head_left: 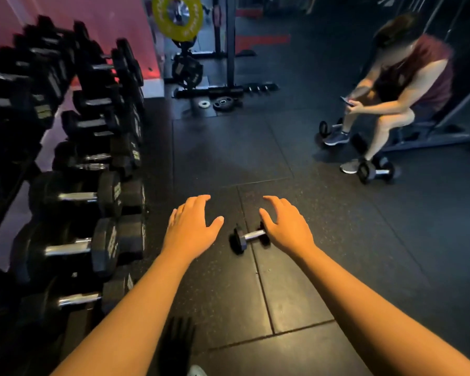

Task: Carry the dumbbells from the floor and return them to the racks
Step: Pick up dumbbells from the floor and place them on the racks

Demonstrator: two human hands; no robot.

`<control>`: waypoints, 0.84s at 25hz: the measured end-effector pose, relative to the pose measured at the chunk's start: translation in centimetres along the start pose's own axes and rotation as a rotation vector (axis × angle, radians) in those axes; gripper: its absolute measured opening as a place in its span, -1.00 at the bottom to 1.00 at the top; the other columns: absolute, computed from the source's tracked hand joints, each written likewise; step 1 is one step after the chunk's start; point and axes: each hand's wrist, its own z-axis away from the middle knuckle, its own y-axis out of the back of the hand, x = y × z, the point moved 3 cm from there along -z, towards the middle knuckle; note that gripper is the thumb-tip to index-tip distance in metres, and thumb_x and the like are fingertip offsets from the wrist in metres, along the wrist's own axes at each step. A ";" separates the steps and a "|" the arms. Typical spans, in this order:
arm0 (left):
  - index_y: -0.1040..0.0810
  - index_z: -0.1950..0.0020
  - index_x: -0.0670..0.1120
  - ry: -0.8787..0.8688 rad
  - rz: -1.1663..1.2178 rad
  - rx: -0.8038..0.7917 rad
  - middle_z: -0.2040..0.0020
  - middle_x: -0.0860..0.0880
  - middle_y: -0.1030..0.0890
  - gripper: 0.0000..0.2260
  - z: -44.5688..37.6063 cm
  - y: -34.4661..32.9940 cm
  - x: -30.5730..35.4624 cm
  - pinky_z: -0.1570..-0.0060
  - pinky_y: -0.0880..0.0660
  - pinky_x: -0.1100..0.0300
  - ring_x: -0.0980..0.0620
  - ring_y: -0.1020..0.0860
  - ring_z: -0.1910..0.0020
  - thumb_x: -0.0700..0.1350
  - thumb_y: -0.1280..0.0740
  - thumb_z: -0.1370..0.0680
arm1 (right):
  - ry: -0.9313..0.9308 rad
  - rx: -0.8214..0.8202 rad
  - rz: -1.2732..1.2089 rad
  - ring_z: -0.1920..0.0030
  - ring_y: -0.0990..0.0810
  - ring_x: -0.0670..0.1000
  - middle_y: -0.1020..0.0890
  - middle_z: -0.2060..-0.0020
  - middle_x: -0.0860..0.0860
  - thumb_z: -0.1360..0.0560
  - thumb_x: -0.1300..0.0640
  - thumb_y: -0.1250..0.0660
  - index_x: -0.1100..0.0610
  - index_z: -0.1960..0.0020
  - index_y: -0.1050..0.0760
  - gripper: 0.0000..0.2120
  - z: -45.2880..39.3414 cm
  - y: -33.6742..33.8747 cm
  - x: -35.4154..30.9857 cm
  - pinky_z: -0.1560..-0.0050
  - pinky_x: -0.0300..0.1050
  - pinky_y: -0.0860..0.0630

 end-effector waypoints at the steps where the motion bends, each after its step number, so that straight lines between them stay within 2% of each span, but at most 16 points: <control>1: -0.28 -0.53 0.05 -0.008 0.000 -0.019 -0.50 0.01 -0.35 -0.44 -1.7 -1.0 -0.4 -0.44 -0.26 -0.14 -0.07 -0.34 -0.46 0.19 -0.30 -0.58 | -0.015 -0.006 0.006 -0.26 -0.49 0.14 -0.52 -0.30 0.05 -0.61 -0.13 -0.16 0.00 -0.44 -0.35 -0.56 -1.3 -1.0 0.6 -0.18 0.07 -0.46; 9: -0.12 -0.60 0.14 0.100 -0.094 -0.211 -0.57 0.01 -0.19 -0.34 -12.0 -12.3 -4.8 -0.48 -0.17 -0.15 -0.09 -0.15 -0.56 0.17 -0.32 -0.56 | -0.100 -0.120 0.053 -0.17 -0.52 0.15 -0.56 -0.20 0.06 -0.58 -0.03 -0.26 0.03 -0.39 -0.43 -0.60 -9.2 -11.8 9.6 -0.12 0.05 -0.47; 14: -0.09 -0.57 0.19 0.281 -0.081 -0.258 -0.55 0.00 -0.21 -0.30 -19.8 -21.3 -6.3 -0.39 -0.30 -0.15 -0.11 -0.26 -0.49 0.21 -0.35 -0.52 | -0.168 -0.175 0.054 -0.15 -0.53 0.14 -0.57 -0.17 0.05 -0.56 0.00 -0.26 0.04 -0.37 -0.44 -0.61 -15.7 -17.5 18.5 -0.11 0.04 -0.48; 21: -0.19 -0.54 0.11 0.470 0.042 -0.203 -0.48 -0.03 -0.28 -0.31 -31.3 -41.2 -10.1 -0.17 -0.45 -0.09 -0.19 -0.42 -0.34 0.21 -0.40 -0.49 | -0.167 -0.232 0.113 -0.07 -0.54 0.22 -0.55 -0.12 0.13 -0.55 0.02 -0.25 0.08 -0.34 -0.43 -0.62 -25.1 -30.8 31.5 -0.02 0.11 -0.50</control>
